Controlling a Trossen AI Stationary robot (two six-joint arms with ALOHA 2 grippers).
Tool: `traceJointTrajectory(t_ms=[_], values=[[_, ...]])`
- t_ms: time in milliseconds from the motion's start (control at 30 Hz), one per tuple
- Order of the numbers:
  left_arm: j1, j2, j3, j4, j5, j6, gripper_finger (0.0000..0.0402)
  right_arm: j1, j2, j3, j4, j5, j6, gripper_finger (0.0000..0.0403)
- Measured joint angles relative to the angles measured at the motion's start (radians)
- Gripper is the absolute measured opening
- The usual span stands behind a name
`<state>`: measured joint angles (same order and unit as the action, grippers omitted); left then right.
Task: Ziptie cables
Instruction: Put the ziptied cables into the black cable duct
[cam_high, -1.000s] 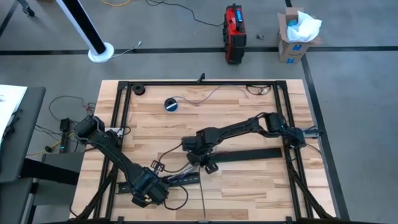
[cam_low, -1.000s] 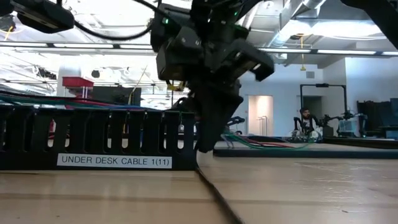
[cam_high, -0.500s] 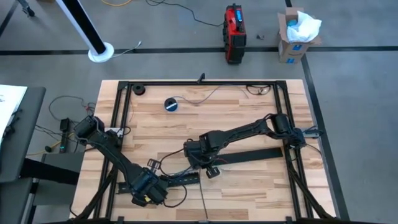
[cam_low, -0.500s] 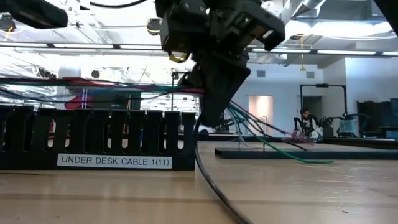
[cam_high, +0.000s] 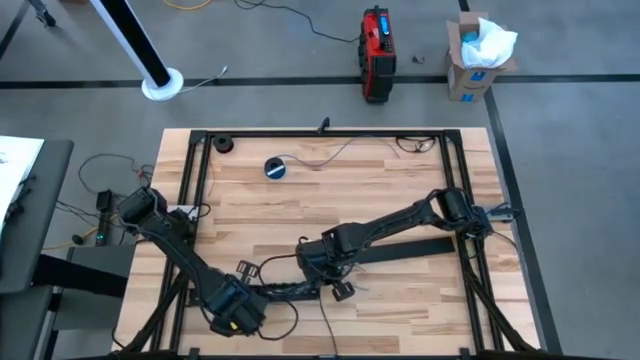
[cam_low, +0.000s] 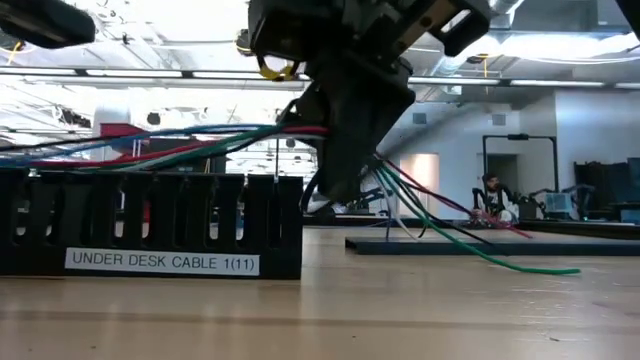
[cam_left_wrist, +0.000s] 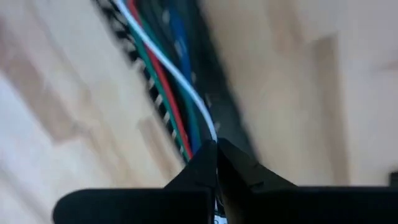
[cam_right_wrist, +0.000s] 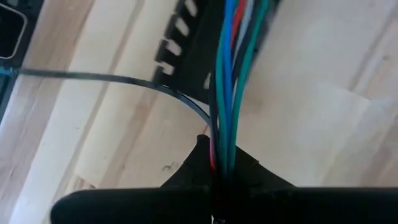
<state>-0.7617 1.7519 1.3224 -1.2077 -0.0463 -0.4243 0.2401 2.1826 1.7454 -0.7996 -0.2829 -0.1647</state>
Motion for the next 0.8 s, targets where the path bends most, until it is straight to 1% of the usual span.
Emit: traceJointTrajectory(t_ms=[67,133,300,400,600,800], values=[[0.000,-0.002,0.000,-0.039,-0.007,-0.008,0.0000,-0.002,0.000,0.000,0.000,0.001,0.008,0.0003],[0.000,-0.004,0.000,-0.040,-0.007,-0.006,0.0000,-0.002,0.000,0.000,0.002,0.001,0.016,0.0003],[-0.004,-0.005,-0.007,0.043,-0.011,-0.010,0.0000,0.006,0.000,0.000,-0.001,0.000,0.042,0.0004],[-0.003,-0.005,-0.044,0.102,-0.016,-0.041,0.0000,0.011,0.000,0.000,0.004,-0.001,0.053,0.0004],[-0.004,-0.005,-0.137,0.128,-0.009,-0.076,0.0000,0.015,0.000,0.000,0.018,-0.001,0.055,0.0006],[-0.003,-0.005,-0.187,0.192,0.027,-0.076,0.0000,0.020,0.000,0.000,0.025,-0.002,0.068,0.0007]])
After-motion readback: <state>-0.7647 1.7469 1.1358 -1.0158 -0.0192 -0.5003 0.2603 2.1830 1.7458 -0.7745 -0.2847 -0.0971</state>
